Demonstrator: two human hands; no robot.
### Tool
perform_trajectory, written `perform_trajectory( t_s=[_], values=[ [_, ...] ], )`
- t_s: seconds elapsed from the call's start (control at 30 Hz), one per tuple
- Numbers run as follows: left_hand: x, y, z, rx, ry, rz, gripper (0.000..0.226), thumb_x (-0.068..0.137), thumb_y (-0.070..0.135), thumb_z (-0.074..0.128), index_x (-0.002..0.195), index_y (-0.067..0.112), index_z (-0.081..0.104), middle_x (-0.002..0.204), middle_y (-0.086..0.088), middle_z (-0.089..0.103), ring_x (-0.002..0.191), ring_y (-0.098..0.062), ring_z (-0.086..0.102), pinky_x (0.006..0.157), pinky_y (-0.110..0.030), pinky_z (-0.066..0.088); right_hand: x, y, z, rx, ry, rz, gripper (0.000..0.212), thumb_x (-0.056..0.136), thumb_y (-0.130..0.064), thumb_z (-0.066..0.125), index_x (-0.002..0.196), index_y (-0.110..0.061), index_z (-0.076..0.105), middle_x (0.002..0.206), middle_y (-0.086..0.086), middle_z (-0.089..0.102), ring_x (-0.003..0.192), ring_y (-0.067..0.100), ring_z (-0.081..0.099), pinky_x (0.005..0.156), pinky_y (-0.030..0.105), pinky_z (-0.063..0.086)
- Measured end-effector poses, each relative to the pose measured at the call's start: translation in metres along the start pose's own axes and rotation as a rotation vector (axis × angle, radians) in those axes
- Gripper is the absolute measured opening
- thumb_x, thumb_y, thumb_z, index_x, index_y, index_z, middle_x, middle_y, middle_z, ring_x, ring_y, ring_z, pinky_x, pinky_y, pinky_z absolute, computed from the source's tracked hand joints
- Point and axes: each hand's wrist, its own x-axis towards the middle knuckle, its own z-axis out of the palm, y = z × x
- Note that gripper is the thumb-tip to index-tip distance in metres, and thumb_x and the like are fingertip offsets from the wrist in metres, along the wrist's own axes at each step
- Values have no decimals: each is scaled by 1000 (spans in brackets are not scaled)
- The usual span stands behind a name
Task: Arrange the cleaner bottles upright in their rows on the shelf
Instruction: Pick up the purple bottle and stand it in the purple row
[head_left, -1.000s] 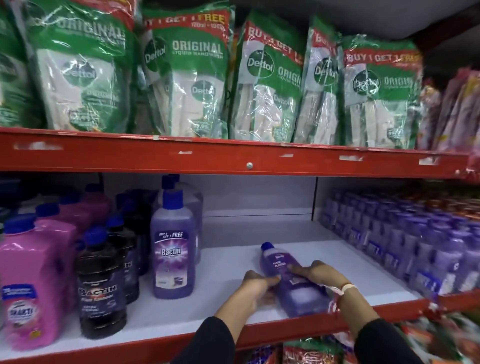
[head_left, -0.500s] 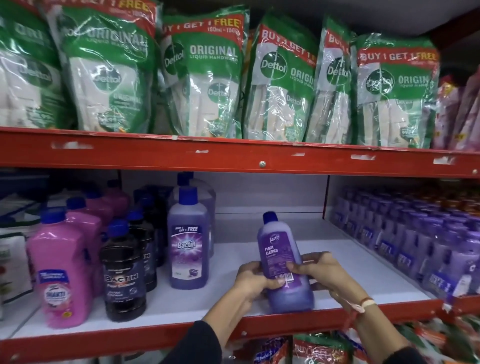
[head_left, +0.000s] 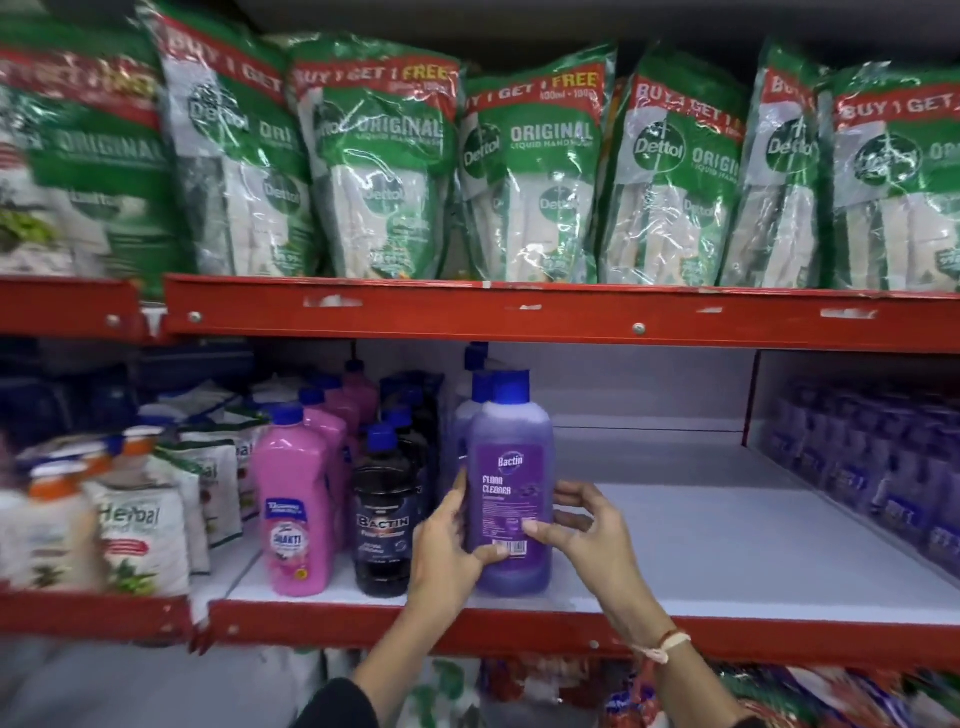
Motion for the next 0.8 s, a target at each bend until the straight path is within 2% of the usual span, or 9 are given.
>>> perform_trajectory(
  t_s=[0.07,0.17,0.23,0.4,0.5,0.57,0.63,0.7,0.8],
  values=[
    [-2,-7,-9,92,24,1,108,59,-7,83,146,22,27,122,6,64,107,-10,66,98,-43,52,-1,5,11,-2,-3,-26,50,61,-8,87,104,-13,60,99,-4,69,90,15,70,76,24,58],
    [-4,-19,-15,256,56,24,118,60,1,84,140,54,15,132,5,59,115,-9,61,99,-42,52,-5,14,21,-10,-14,-34,49,63,-7,85,104,-13,59,99,-4,69,90,14,69,68,16,57],
    [-8,-22,-13,288,69,37,119,61,0,83,135,62,13,135,4,56,118,-10,59,99,-41,51,-9,16,22,-10,-29,-30,47,66,-7,83,105,-16,58,102,-4,68,92,10,68,66,12,55],
    [-18,-9,-3,461,132,68,102,66,12,82,147,25,21,140,4,45,126,-13,49,105,-35,45,-20,11,23,-268,96,-116,40,71,-22,81,104,-21,59,97,-9,68,91,4,65,71,5,50],
    [-20,-7,-1,492,129,63,91,72,16,77,145,22,24,136,1,46,125,-17,49,104,-36,44,-38,15,30,-350,155,-164,42,77,-16,75,116,-21,61,109,-7,66,98,6,65,80,19,57],
    [-21,-4,-1,476,136,64,79,79,23,71,145,20,27,135,-1,47,124,-17,49,103,-34,43,-51,19,37,-344,96,-156,55,79,-11,71,130,-22,53,117,-5,55,96,4,63,81,14,56],
    [-24,1,-2,435,156,63,64,87,34,60,142,21,31,137,0,48,124,-16,50,105,-34,42,-55,20,43,-400,43,-149,66,78,-16,70,138,-25,44,119,-6,47,92,5,62,87,21,56],
    [-28,3,-5,382,194,64,46,91,37,50,135,26,39,134,2,53,120,-16,55,103,-41,45,-51,17,44,-423,-15,-153,73,70,-29,71,136,-34,41,121,-8,54,98,7,62,90,31,56],
    [-32,7,-12,327,257,55,19,94,33,45,112,29,51,110,8,64,99,-15,63,91,-45,51,-43,8,47,-351,-160,-93,79,59,-41,79,126,-39,39,109,-13,68,90,1,67,75,17,55]
  ],
)
